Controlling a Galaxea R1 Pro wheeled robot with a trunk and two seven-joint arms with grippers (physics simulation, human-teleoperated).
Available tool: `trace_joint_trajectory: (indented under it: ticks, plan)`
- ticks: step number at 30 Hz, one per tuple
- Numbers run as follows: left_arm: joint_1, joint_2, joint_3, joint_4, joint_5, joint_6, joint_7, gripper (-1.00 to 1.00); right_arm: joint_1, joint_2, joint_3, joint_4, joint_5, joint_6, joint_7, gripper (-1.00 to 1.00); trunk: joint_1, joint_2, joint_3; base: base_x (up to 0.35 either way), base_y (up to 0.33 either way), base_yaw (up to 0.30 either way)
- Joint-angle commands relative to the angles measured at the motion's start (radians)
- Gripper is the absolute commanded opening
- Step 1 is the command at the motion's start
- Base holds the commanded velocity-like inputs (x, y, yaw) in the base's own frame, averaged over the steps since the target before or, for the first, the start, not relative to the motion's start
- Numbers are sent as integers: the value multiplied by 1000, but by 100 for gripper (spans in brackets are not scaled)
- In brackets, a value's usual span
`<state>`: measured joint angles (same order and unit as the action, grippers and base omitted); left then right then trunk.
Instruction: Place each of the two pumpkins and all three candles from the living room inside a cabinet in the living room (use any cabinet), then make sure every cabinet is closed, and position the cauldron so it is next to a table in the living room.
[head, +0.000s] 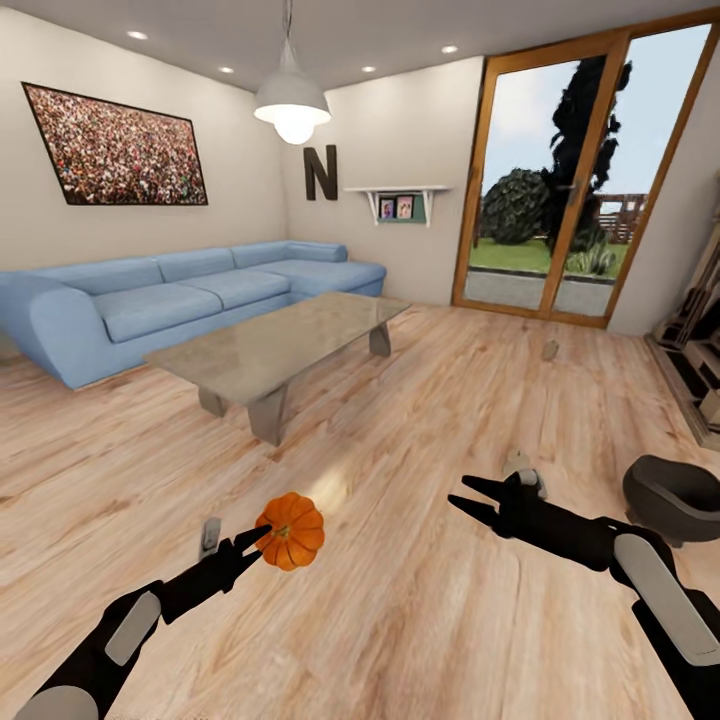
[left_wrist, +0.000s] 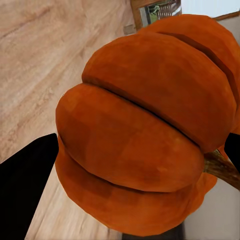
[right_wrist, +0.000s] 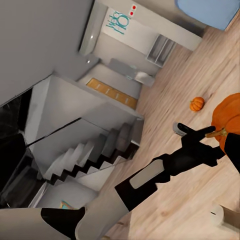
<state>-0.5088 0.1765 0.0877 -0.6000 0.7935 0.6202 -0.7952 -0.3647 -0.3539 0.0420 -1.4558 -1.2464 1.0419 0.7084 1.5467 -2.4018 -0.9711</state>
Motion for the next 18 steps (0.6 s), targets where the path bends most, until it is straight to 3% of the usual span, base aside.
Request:
trace_joint_trajectory:
  ticks: [1,13,18]
  plan:
    - [-1,0,1,0,3,6,1,-100,-1,-1,1,-3,0,1,7,100,-4,7,1,0,0,56]
    - [-1,2,1,0,3,6,1,-100,0,-2,1,-10,-2,-2,8,100,-50,91,34,0,0,10]
    - [-1,0,0,0,3,6,1,-100,-1,-2,1,-5,-1,-2,3,100,-69,126,49,0,0,192]
